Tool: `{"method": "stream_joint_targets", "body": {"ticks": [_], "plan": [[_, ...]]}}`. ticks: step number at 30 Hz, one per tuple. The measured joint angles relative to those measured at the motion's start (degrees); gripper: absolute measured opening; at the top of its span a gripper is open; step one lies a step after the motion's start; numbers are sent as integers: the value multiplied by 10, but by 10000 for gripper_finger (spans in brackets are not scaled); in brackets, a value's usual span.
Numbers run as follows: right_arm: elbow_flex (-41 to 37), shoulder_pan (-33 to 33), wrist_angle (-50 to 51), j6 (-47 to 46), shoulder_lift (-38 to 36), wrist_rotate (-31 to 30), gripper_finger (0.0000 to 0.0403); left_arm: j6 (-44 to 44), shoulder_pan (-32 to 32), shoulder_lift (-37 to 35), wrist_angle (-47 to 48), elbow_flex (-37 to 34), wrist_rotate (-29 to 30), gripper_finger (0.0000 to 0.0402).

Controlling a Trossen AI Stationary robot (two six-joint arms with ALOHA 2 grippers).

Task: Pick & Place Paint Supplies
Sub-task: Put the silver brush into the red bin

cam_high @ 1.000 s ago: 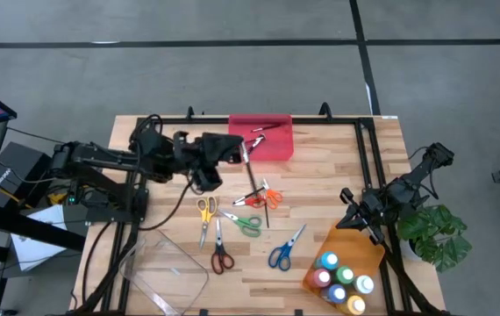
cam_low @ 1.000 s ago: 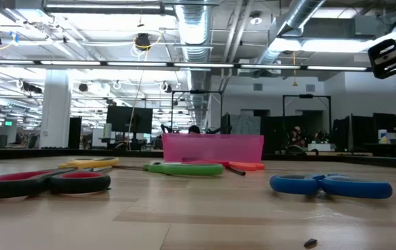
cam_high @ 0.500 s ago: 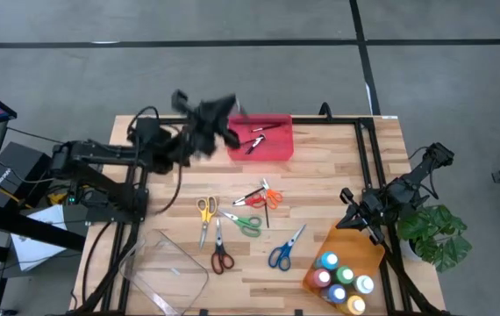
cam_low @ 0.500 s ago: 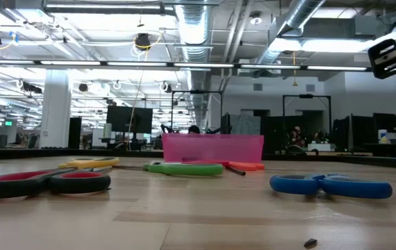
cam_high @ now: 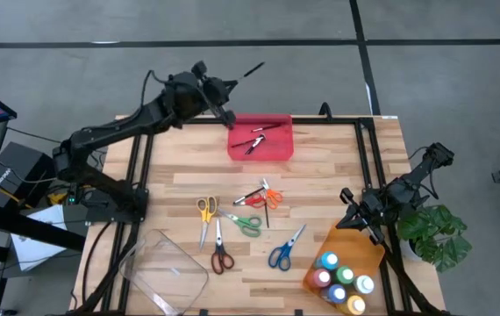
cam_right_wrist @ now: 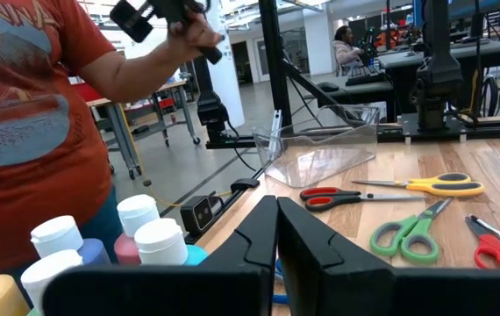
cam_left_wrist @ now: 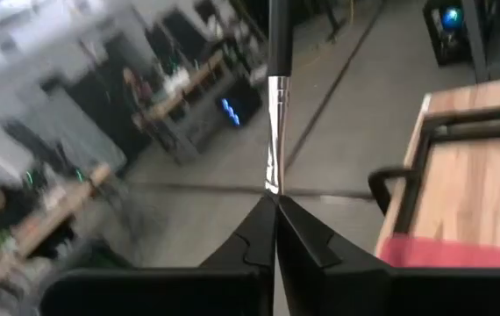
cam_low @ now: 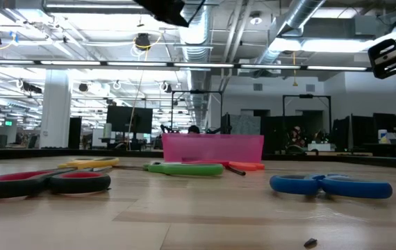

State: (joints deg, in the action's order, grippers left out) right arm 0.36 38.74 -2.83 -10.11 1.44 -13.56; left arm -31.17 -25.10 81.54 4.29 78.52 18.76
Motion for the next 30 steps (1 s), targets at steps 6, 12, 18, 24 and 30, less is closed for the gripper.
{"method": "stream_joint_targets", "body": {"ticks": [6, 12, 18, 24, 30], "plan": [[0, 0, 0, 0, 0, 0, 9, 50, -32, 19, 52, 6, -52, 0], [0, 0, 0, 0, 0, 0, 9, 83, -35, 71, 118, 5, -88, 0], [0, 0, 0, 0, 0, 0, 9, 140, -37, 152, 164, 5, -108, 0], [0, 0, 0, 0, 0, 0, 9, 182, -38, 213, 213, 5, -166, 0], [0, 0, 0, 0, 0, 0, 8, 226, -42, 236, 246, 5, -172, 0]]}}
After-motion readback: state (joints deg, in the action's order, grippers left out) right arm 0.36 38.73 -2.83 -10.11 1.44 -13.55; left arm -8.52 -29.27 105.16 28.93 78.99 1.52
